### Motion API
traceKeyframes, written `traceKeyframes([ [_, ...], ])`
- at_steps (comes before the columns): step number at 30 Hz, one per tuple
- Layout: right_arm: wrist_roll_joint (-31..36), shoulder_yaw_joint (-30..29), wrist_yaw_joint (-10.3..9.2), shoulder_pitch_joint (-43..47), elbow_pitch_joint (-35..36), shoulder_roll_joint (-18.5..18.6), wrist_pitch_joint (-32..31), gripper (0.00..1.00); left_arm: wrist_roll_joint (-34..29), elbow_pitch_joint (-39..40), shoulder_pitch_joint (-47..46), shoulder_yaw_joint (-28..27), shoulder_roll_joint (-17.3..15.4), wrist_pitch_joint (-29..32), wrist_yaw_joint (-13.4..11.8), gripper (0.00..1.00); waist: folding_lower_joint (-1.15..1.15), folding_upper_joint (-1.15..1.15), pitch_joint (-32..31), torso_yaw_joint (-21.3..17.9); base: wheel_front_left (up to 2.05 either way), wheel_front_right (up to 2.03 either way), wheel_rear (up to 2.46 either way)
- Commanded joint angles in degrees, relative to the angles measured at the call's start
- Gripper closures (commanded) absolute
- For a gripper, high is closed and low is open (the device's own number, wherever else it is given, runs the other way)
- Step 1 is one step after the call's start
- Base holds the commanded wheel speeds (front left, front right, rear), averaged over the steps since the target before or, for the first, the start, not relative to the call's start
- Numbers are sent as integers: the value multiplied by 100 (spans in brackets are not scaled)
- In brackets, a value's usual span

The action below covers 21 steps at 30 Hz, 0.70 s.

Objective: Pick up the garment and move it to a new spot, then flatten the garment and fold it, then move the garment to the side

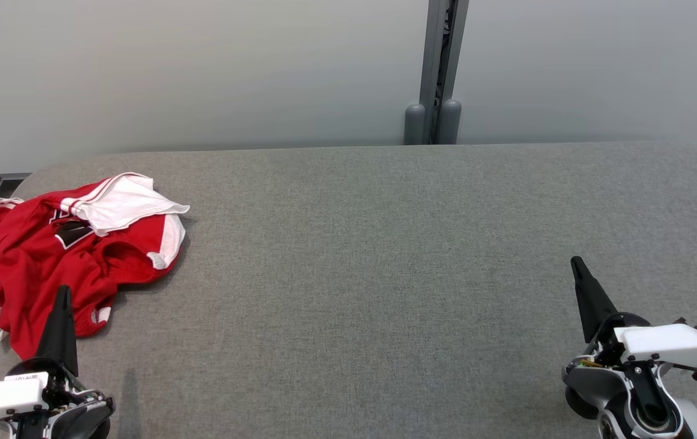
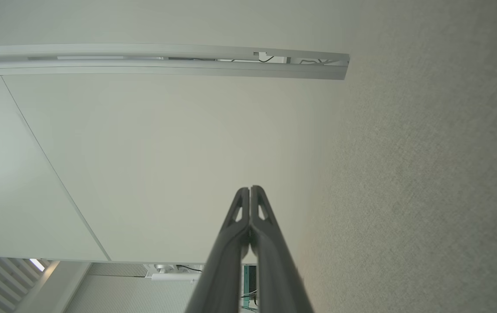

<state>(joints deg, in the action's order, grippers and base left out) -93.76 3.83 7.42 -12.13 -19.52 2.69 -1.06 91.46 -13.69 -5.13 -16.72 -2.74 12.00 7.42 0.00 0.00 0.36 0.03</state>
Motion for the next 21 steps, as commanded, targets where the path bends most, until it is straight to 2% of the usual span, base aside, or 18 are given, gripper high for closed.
traceKeyframes([
  [1, -28, -25, 15, -9, -17, 38, -12, 100, 6, 12, -103, -9, -32, -11, 21, 100, 0, 0, 0, 0, 0, 0, 0],
  [21, -28, -27, 15, -9, -17, 38, -12, 100, 7, 12, -103, -9, -32, -11, 21, 100, 0, 0, 0, 0, 0, 0, 0],
])
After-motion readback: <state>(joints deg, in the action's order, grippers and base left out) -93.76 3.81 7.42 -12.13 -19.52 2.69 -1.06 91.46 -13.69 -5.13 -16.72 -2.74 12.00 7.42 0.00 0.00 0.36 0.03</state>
